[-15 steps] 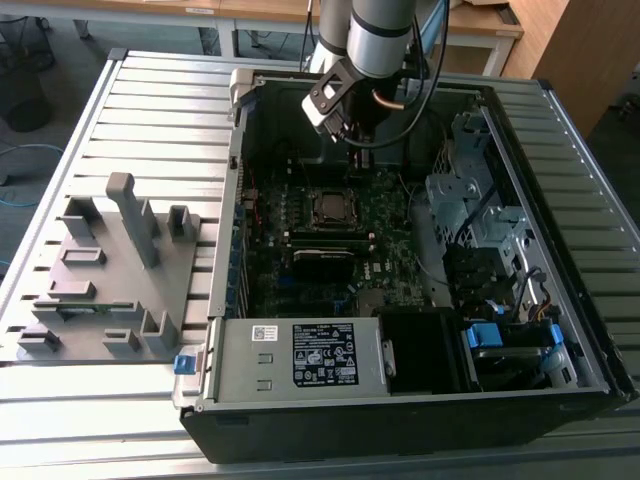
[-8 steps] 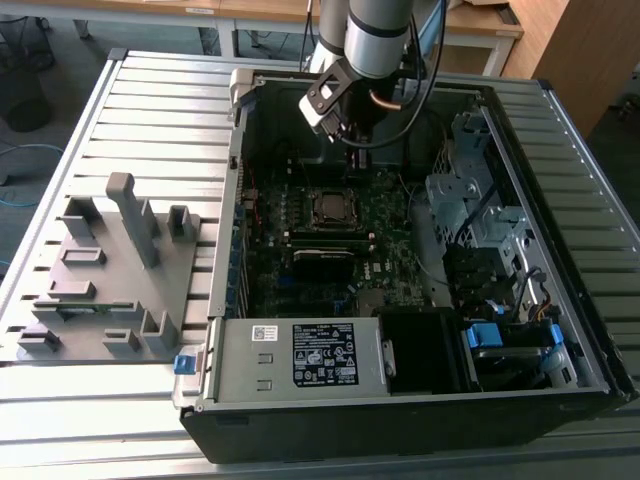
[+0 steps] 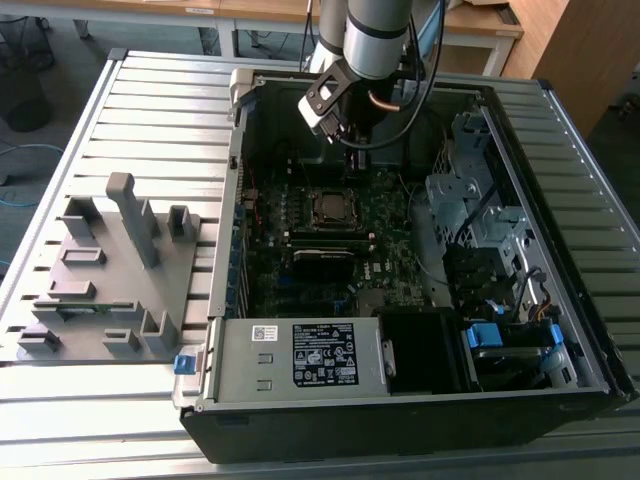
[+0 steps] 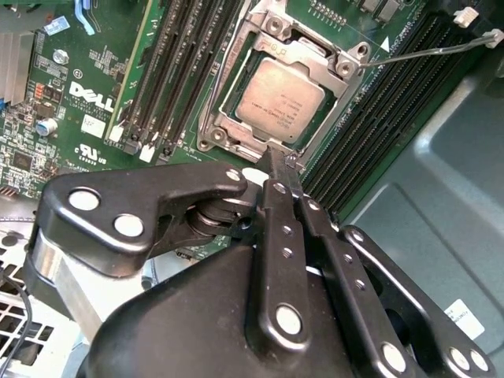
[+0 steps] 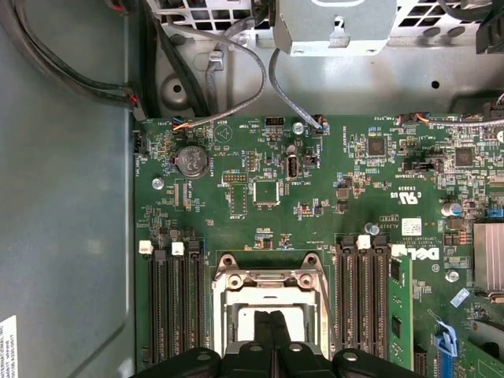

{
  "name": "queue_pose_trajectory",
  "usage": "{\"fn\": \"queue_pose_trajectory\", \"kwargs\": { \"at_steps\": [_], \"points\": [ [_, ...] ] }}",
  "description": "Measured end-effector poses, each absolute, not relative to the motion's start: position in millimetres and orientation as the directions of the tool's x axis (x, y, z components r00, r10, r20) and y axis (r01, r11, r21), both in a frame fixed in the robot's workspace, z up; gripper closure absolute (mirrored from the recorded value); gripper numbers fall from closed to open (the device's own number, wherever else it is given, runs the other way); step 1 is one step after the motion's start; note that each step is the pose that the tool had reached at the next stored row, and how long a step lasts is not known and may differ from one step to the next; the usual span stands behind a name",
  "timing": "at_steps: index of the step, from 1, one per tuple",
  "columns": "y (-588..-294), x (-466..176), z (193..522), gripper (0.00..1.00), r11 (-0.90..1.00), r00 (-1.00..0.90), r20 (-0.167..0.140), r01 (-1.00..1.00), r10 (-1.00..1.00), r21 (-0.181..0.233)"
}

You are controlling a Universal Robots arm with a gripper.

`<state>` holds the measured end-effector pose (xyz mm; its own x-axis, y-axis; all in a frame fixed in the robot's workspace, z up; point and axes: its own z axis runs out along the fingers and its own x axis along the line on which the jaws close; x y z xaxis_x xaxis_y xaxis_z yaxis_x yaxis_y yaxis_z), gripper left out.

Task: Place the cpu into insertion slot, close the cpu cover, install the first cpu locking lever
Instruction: 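Place the cpu into insertion slot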

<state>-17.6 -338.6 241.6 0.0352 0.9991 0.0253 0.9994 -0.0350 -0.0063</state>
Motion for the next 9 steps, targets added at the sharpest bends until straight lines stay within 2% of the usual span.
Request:
{"fn": "queue_pose_trajectory", "kwargs": {
  "at_steps": [9],
  "points": [
    [-338.6, -25.4, 239.0, 0.90, -0.035, 0.035, 0.025, 0.999, 0.999, -0.005]
  ]
}}
